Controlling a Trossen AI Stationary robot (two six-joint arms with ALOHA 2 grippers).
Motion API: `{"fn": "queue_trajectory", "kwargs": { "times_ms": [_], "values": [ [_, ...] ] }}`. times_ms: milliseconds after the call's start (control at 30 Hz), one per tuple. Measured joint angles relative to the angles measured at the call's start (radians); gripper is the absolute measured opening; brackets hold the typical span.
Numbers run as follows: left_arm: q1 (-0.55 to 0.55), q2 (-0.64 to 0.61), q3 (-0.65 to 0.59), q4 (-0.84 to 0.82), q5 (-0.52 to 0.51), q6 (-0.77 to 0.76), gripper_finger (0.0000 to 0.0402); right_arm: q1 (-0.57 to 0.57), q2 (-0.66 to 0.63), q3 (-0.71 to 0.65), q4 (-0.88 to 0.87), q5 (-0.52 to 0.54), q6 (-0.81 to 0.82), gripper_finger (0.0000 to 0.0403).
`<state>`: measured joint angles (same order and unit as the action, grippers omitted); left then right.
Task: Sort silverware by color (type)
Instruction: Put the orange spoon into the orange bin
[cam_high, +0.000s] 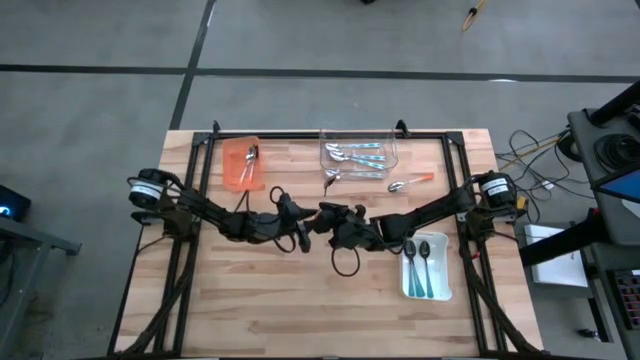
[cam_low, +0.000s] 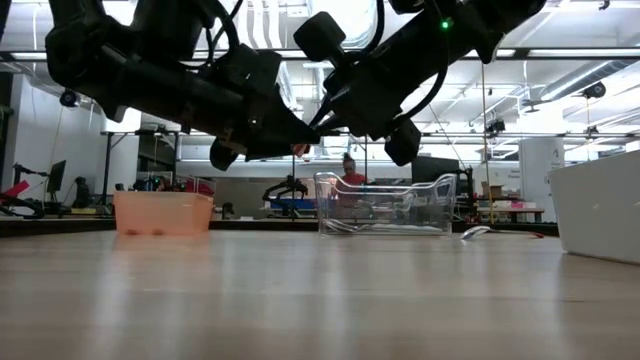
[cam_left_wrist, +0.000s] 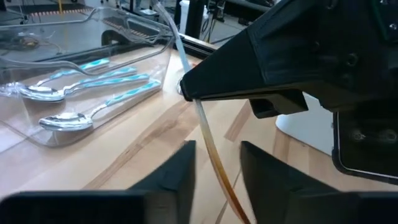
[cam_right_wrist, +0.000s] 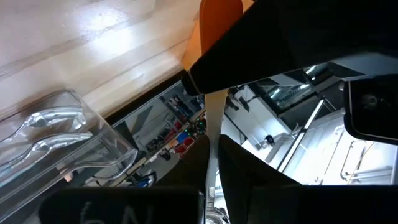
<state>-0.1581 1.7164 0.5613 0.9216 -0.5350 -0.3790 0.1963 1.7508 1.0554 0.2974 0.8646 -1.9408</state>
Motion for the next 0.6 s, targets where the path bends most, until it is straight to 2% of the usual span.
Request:
{"fn": "queue_trajectory", "kwargs": {
  "times_ms": [133, 200, 433, 600],
  "values": [
    [0.001, 0.0, 0.0, 0.002, -0.007, -0.005, 0.003, 0.0, 0.0, 0.0, 0.0, 0.001, 0.002, 0.0017],
    [0.002, 0.0, -0.001, -0.002, -0.009, -0.02, 0.001, 0.0, 0.0, 0.0, -0.003, 0.004, 0.015, 0.0017],
    [0.001, 0.0, -0.003, 0.012, -0.02, -0.092, 0.0002, -0.002, 0.0, -0.001, 0.011, -0.01, 0.027, 0.0019],
    [0.001, -0.006, -0.002, 0.041, 0.001, -0.127, 0.0, -0.005, -0.005, -0.001, 0.033, -0.043, 0.032, 0.0046]
  ]
}}
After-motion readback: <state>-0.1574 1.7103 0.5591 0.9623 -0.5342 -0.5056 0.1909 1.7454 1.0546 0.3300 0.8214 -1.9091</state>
